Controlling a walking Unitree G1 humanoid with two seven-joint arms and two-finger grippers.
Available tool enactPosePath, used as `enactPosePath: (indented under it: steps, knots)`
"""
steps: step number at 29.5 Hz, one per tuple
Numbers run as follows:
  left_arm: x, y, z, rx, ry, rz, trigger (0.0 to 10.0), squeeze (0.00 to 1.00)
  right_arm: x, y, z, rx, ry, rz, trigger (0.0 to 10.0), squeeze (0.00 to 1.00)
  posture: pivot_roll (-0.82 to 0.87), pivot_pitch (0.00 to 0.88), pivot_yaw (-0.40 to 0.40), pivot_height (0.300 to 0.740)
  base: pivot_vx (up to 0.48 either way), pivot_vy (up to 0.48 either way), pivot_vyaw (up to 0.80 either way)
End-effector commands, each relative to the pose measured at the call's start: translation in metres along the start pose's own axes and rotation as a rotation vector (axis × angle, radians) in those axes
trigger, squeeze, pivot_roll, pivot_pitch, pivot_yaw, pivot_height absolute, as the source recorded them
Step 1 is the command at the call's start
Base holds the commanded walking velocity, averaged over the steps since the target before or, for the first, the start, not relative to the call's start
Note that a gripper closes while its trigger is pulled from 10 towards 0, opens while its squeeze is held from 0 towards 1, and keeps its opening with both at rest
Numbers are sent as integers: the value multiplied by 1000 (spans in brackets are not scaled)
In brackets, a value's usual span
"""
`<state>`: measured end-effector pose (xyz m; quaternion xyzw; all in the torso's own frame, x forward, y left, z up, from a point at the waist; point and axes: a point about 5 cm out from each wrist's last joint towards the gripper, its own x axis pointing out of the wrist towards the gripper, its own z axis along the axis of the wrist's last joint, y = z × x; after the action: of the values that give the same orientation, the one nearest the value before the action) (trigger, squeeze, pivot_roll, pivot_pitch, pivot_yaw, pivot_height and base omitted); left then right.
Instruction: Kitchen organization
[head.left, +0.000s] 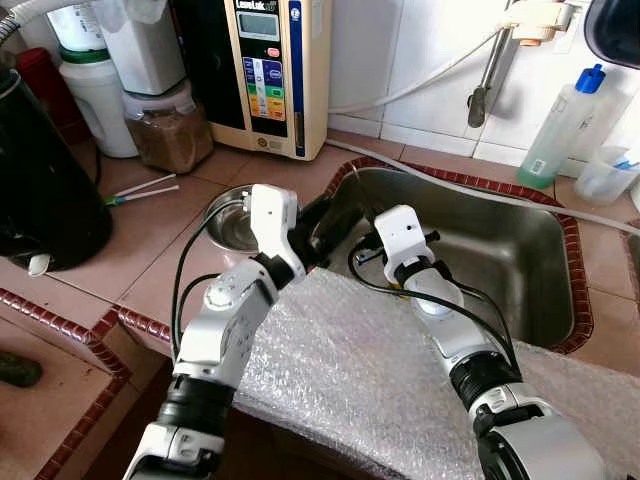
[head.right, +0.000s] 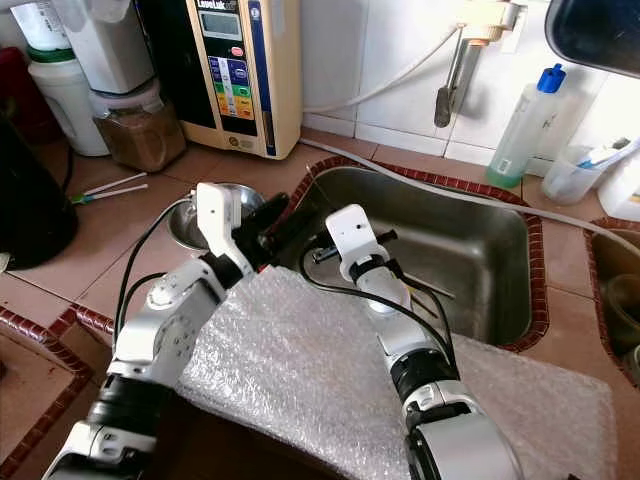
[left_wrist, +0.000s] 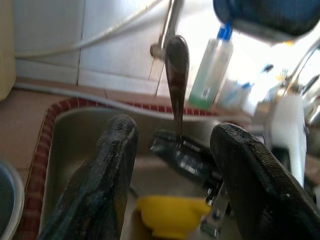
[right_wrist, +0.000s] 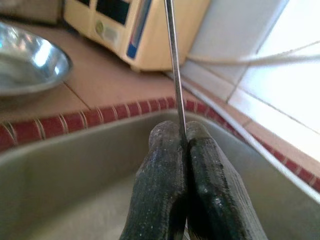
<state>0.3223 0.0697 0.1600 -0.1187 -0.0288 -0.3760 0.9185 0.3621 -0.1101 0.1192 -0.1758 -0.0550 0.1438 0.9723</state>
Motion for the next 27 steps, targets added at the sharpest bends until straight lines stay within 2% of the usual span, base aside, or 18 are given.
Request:
enactPosePath:
  steps: [1,5,7,10,12,22,27]
  knots:
    - [-2,-3,0,44,10,-27,10000,1000,1,-7,-3,1,32,-28,0,0,127,0,31,740,0,0,0]
    - [-11,0,-7,59,47,-21,10000,1000,-9,-18,-27,17,161,-80,0,0,126,0,37,740,0,0,0]
    - [-17,1,-13,76,76,-26,10000,1000,-14,-22,-36,94,194,-111,0,0,127,0,38,740,0,0,0]
    - [-20,4,-16,77,87,-17,10000,1000,-18,-24,-43,100,230,-123,0,0,125,0,38,740,0,0,0]
    - [-22,6,-18,86,102,-14,10000,1000,-21,-23,-49,135,267,-129,0,0,124,0,39,740,0,0,0]
    - [-20,2,-23,100,110,-16,10000,1000,-33,-20,-70,187,416,-137,0,0,108,0,46,740,0,0,0]
    - [-19,-1,-24,109,113,-25,10000,1000,-38,-19,-76,207,437,-122,0,0,108,0,46,740,0,0,0]
